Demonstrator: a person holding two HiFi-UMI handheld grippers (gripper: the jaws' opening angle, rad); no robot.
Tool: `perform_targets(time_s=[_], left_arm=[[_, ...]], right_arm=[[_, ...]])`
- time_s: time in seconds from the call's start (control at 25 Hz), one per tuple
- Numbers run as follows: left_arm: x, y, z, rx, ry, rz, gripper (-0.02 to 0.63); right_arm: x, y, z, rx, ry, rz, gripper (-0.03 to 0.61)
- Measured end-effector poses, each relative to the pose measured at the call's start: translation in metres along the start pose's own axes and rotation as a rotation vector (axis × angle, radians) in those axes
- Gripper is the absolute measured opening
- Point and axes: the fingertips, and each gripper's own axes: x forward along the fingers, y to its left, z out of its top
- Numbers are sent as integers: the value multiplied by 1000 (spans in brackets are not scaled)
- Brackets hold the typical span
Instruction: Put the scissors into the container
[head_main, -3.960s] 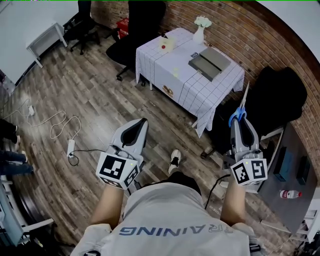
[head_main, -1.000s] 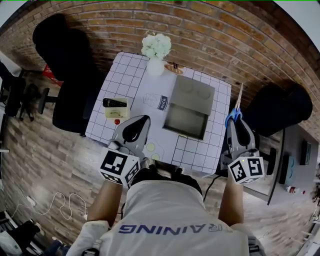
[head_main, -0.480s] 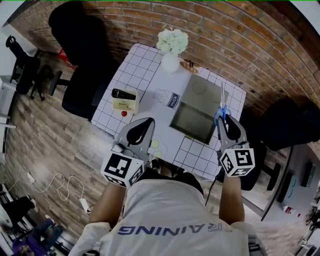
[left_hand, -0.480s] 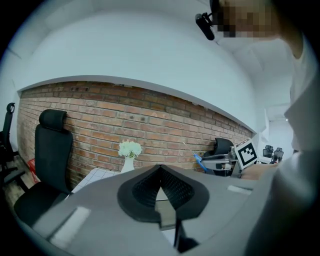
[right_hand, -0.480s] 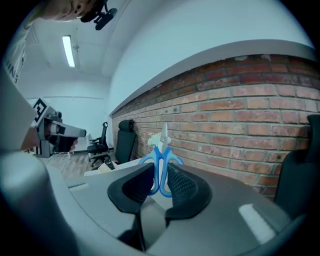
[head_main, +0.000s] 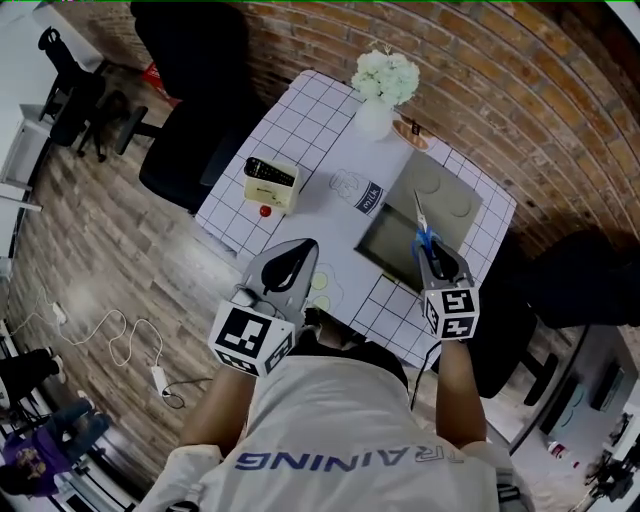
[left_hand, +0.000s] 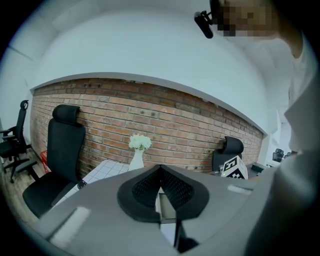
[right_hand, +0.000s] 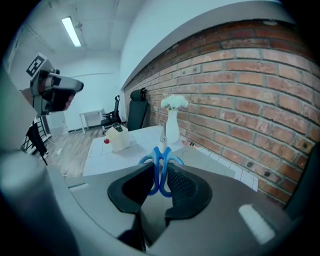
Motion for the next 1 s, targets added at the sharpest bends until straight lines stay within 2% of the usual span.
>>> perform_targets(time_s=[0.24, 0.48, 1.0], left_arm=[[-3, 7, -7, -15, 11, 26, 2], [-6, 10, -13, -22, 22, 32, 2], [-11, 21, -22, -31, 45, 40, 2]], right_arm=[[28, 13, -50, -53, 159, 40, 103], [43, 18, -81, -89, 281, 54, 103], [73, 14, -117, -102, 439, 51, 103]])
